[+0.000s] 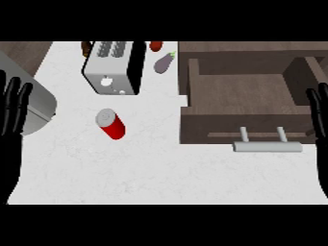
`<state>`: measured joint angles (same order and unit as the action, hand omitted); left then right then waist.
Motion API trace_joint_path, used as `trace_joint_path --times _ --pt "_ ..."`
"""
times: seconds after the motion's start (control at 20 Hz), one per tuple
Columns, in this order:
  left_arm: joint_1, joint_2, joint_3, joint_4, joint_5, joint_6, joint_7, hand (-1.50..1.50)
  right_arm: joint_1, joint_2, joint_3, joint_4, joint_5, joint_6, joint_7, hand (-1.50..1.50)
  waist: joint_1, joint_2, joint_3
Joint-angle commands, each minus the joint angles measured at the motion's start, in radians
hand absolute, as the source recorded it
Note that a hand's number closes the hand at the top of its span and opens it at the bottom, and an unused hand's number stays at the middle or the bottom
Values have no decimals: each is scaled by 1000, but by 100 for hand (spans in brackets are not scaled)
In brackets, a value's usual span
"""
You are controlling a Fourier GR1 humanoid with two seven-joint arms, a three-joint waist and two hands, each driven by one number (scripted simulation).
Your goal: Pick up the can, place it into the drawer and close the drawer
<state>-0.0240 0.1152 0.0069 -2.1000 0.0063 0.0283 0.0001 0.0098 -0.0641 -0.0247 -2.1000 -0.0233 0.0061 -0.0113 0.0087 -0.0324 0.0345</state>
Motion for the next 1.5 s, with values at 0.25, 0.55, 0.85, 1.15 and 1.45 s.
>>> trace_joint_path --times 0.25,0.55,0.85,1.15,1.45 --pt "17 -112 -130 61 -278 285 22 -150 -33 0 0 53 14 6 -34 -150 -9 34 -34" --pt "54 -114 -106 82 -256 500 364 -150 57 4 -37 37 6 -56 207 -150 -15 32 -34" --pt "-77 -115 -87 57 -358 507 533 -150 36 -14 -60 1 6 -58 261 -150 -11 32 -34" --pt "-36 -115 -123 94 -318 506 476 -150 25 -36 -130 80 -51 -7 184 -150 -10 32 -35" --pt "-37 -115 -202 261 -264 615 366 -150 127 18 -92 128 -9 9 51 -150 -13 33 -35"
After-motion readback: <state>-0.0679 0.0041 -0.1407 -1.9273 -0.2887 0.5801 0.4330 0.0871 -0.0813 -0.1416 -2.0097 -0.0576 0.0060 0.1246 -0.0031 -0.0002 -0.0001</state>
